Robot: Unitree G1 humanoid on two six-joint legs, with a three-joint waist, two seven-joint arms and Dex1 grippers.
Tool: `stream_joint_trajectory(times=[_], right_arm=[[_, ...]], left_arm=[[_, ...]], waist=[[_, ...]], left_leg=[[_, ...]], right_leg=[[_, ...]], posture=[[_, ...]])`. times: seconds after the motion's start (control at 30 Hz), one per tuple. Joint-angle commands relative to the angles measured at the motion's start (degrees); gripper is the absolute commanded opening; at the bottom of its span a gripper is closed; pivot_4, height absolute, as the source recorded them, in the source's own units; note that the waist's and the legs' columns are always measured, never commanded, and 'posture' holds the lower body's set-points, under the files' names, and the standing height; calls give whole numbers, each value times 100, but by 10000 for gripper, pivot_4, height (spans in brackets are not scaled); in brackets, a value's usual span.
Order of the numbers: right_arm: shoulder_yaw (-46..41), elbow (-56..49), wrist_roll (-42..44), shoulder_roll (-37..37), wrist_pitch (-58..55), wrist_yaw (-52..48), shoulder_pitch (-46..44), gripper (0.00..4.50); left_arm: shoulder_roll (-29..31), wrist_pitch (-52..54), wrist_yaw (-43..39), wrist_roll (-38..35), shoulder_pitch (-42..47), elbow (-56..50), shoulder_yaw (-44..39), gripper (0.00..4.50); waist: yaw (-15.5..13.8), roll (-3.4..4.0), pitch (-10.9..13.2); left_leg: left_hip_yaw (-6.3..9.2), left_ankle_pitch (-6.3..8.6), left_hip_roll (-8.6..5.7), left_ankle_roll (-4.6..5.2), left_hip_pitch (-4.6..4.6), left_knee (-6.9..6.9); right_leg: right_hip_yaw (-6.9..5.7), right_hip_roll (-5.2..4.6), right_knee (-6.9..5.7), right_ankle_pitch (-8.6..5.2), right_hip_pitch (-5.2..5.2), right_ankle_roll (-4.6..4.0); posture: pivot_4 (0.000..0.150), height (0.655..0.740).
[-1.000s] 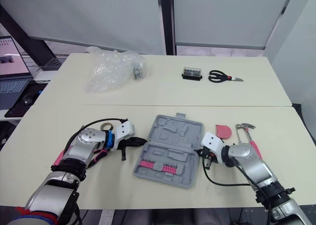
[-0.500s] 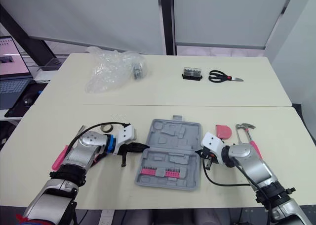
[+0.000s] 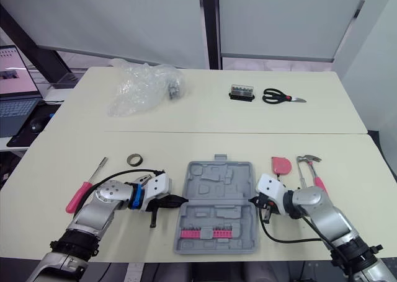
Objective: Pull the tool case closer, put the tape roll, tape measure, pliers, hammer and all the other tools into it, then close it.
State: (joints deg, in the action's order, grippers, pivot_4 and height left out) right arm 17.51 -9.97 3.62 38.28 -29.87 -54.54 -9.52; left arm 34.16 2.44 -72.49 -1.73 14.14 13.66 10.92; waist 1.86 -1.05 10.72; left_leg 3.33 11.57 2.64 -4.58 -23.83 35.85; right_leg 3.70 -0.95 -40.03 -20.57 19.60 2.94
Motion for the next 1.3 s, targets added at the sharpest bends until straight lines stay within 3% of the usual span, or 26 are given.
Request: stream_joint_trajectory(times=[0.03, 1.3], right_arm=[[56, -318, 154, 101, -89, -192, 116, 98], [341, -947, 330, 473, -325, -526, 574, 98]], left_arm=[[65, 150, 42, -8, -217, -302, 187, 0], [756, 340, 130, -242, -1255, -1301, 303, 0]], waist=[[0, 0, 0], [6, -1, -1]], left_leg=[[0, 0, 0, 0, 0, 0], [-3, 1, 3, 1, 4, -4]], right_leg=[[0, 0, 0, 0, 0, 0], [4, 2, 5, -1, 0, 1]], posture=[[1500, 7400], [1500, 7400]])
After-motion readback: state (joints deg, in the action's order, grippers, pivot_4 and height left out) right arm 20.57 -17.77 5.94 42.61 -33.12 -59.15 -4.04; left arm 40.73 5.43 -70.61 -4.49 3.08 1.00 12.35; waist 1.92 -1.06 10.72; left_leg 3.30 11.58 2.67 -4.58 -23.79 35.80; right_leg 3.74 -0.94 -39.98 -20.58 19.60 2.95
